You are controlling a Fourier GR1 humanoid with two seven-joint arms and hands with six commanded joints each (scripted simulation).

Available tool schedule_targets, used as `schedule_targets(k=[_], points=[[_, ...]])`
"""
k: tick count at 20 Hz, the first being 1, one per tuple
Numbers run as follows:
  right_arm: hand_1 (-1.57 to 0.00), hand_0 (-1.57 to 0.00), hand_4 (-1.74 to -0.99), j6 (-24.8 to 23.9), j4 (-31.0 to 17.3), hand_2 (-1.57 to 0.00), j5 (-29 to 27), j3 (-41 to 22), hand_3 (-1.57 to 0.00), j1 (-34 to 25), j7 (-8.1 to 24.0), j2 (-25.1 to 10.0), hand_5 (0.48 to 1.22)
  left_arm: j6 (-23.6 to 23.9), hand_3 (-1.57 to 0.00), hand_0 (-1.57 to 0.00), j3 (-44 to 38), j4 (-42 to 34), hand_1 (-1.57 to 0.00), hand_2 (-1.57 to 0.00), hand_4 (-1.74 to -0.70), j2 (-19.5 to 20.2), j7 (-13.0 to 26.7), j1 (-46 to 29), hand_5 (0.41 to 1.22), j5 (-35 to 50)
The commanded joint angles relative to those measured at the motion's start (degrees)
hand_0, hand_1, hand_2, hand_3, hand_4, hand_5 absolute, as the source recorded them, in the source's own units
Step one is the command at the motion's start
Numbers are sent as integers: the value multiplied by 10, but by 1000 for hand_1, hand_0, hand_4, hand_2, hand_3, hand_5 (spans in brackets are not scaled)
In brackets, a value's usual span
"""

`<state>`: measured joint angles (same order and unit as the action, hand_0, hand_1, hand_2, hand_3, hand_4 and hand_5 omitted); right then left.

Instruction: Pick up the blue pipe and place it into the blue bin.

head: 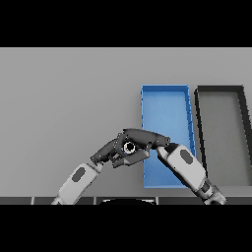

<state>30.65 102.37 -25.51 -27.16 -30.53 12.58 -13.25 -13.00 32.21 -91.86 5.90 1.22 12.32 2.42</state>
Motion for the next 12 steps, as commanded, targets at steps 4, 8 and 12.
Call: schedule_targets(k=[4,8,12], points=[[-1546,-1547,-1487,-30,0,-1548,-34,-7,-1537,-3,-5,-14,1187,-16,-853,-925,2,-6,-866,-781,-1415,25,-14,12,1221,-37],[-1561,-1561,-1492,-36,12,-1561,-30,-21,-1557,-1,-2,-23,1207,-52,-349,-378,8,-4,-354,-319,-1088,38,-32,13,1113,-89],[-1567,-1567,-1496,-36,8,-1567,-24,-22,-1565,-6,2,-20,1215,-37,-142,-154,0,11,-145,-130,-942,33,-14,22,785,-103]])
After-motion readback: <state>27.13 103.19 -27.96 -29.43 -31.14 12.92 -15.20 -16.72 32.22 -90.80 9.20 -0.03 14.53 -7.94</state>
